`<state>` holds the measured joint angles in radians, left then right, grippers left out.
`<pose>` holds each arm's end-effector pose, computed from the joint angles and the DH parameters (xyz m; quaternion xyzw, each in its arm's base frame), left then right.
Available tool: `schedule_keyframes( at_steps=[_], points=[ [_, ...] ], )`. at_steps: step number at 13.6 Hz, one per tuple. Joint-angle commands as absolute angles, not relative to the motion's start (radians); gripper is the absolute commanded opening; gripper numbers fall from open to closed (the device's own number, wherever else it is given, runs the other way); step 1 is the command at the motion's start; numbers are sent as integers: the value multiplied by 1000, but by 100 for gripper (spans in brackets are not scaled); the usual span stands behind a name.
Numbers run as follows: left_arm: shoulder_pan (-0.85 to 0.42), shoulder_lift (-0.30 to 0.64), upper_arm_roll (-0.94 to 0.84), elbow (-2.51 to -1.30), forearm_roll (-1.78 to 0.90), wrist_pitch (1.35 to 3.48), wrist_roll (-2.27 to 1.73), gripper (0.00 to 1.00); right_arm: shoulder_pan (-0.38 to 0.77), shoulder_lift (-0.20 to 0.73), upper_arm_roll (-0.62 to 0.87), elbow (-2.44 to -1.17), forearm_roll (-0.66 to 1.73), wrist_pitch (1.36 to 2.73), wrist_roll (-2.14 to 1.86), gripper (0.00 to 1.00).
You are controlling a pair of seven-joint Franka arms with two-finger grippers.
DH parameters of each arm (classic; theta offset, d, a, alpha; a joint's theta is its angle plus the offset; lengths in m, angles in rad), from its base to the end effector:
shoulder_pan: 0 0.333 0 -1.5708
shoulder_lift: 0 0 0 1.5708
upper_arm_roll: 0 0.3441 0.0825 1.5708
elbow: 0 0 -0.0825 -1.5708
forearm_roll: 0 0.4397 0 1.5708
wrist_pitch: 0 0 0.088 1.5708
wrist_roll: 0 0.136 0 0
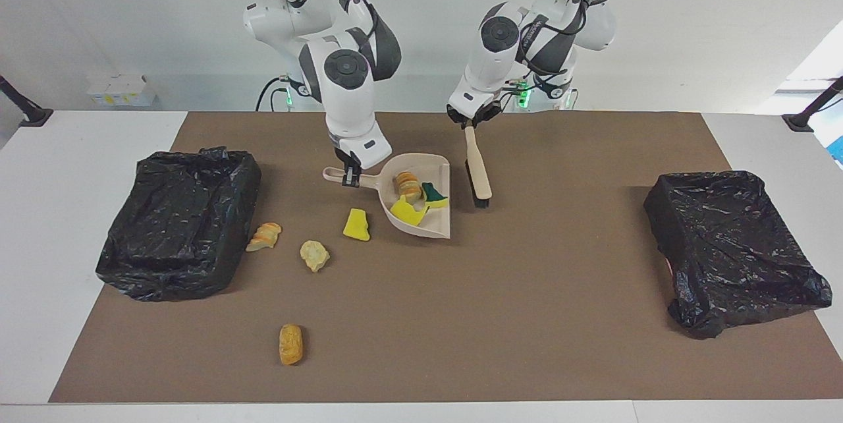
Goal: Sweep and dump trash in bin
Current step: 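Sweep sponge and bread pieces into the dustpan with the left gripper's brush, then carry the loaded dustpan with the right gripper over the nearer bin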
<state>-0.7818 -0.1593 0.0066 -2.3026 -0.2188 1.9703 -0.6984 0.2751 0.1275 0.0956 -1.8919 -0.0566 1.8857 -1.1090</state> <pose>0.3473 -0.3680 0.3697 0.9915 0.0129 -0.1288 0.0142 0.5867 0.2204 0.4014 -0.7296 -0.6803 0.0692 0.0051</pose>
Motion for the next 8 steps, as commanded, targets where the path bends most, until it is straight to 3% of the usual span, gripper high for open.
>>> schedule_keyframes(
  at_steps=[1, 8],
  points=[
    [-815, -250, -34, -2393, -199, 2034, -776, 0, 194, 121, 103, -1839, -20, 1821, -1270, 0],
    [-815, -302, -231, -2520, -199, 2167, -935, 0, -27, 123, 95, -1752, -38, 1736, -1590, 0]
  ],
)
